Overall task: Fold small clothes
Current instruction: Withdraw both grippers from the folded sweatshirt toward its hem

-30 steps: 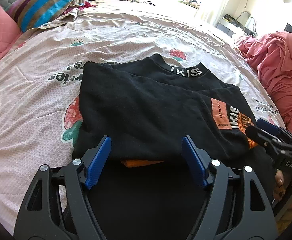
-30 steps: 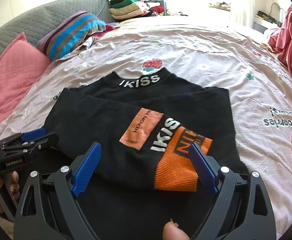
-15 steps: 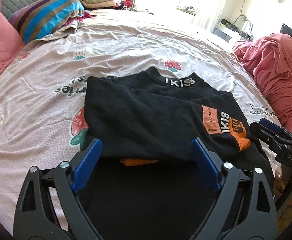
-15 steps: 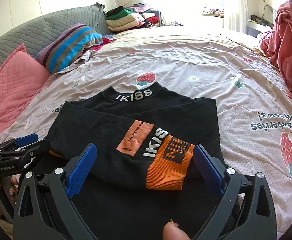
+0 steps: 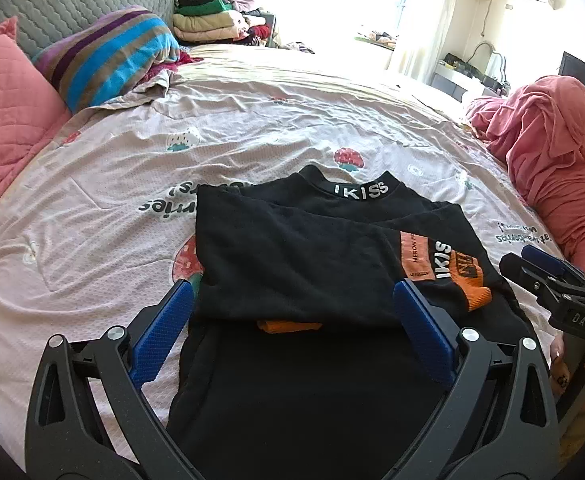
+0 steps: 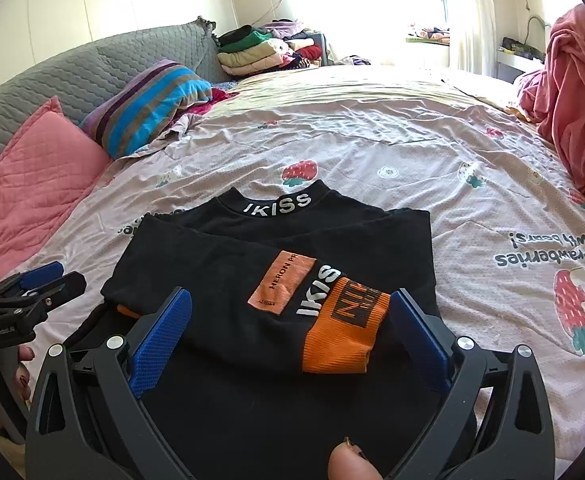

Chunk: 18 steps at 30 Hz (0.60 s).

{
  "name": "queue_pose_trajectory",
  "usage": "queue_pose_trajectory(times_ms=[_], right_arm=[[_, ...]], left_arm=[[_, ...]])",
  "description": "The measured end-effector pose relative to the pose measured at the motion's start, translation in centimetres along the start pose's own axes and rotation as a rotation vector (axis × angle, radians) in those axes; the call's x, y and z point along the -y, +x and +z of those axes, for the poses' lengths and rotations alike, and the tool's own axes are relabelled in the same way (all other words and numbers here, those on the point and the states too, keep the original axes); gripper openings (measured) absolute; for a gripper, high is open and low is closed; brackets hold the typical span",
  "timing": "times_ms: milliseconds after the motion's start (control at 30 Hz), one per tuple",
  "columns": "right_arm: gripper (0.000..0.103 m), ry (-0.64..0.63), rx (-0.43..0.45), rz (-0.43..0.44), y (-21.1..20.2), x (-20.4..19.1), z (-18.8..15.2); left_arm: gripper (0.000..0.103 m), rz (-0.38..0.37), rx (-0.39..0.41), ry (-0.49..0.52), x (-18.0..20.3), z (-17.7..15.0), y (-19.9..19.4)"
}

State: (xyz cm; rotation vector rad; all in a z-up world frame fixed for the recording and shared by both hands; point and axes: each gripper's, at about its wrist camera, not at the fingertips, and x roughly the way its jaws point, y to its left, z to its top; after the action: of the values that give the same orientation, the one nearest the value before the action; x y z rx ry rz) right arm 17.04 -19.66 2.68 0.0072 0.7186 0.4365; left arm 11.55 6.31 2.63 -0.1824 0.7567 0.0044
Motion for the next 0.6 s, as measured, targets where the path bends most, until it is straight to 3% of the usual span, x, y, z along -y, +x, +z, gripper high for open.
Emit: queue_pose_trajectory(times_ms=[600], right_arm=[[0.098,-0.019,0.03,-0.011,-3.0,-0.4,-0.7]], left_arm=[[0.094,0.022,0.058,0.004,0.4,-1.2,-3.8]])
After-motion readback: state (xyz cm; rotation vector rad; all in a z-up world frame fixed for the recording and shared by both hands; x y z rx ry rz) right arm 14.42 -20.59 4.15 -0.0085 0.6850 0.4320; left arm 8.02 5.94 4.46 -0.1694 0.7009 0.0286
